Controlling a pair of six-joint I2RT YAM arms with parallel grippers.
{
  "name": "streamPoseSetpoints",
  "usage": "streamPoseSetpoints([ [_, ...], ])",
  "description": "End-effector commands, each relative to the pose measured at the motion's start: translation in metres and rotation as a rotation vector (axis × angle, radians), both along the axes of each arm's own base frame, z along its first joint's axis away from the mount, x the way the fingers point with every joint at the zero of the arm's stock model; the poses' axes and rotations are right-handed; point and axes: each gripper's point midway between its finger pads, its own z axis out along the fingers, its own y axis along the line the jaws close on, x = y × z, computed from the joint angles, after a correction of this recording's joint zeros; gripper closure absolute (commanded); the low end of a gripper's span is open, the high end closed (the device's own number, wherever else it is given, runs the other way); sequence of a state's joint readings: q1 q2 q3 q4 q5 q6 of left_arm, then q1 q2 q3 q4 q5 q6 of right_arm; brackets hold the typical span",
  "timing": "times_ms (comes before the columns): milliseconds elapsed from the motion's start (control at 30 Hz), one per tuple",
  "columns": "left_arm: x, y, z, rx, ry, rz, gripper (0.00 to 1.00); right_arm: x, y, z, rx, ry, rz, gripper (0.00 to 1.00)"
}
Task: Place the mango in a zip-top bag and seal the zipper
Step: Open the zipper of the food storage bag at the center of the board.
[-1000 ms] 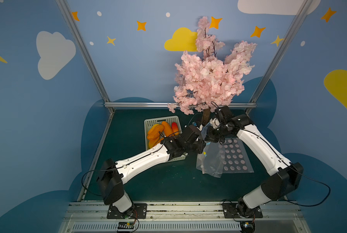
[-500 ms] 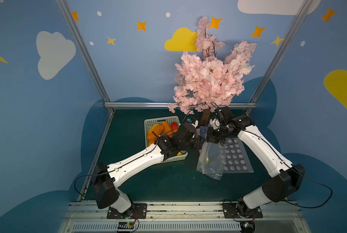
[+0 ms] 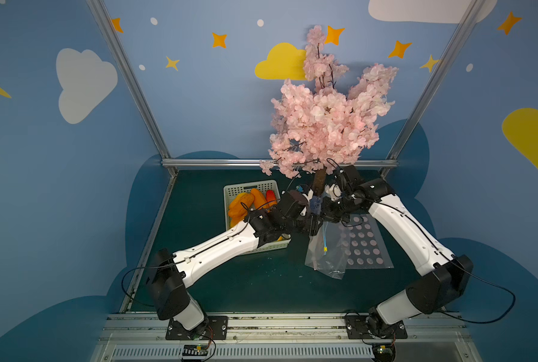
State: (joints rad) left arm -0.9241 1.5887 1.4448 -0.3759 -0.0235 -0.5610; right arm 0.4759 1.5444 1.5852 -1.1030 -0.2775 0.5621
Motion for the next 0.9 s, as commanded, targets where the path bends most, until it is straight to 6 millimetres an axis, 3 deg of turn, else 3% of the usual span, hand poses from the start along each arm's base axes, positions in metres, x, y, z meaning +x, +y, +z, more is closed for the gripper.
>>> streamPoseSetpoints([
  [0,-0.009,0.0,0.023,-0.051,-0.03,-0.029,0.32,-0.001,0.002,0.006,-0.001,-0.006,0.021,1.0],
  [300,-0.01,-0.008,0.01,-0.021,-0.013,-0.053,0.34,0.001,0.004,0.01,0.01,-0.01,0.02,1.0],
  [500,0.002,0.001,-0.008,0.072,-0.015,0.006,0.5,-0.002,0.005,0.014,0.021,-0.015,0.022,1.0],
  [733,0.009,-0.001,-0.012,0.079,0.006,0.021,0.6,-0.01,0.007,0.014,0.022,-0.006,0.037,1.0],
  [800,0.011,0.002,-0.015,0.099,0.009,0.041,0.67,-0.013,0.007,0.015,0.015,-0.01,0.042,1.0],
  [867,0.014,0.005,-0.013,0.106,-0.002,0.056,0.86,-0.015,0.005,0.017,0.004,-0.017,0.041,1.0],
])
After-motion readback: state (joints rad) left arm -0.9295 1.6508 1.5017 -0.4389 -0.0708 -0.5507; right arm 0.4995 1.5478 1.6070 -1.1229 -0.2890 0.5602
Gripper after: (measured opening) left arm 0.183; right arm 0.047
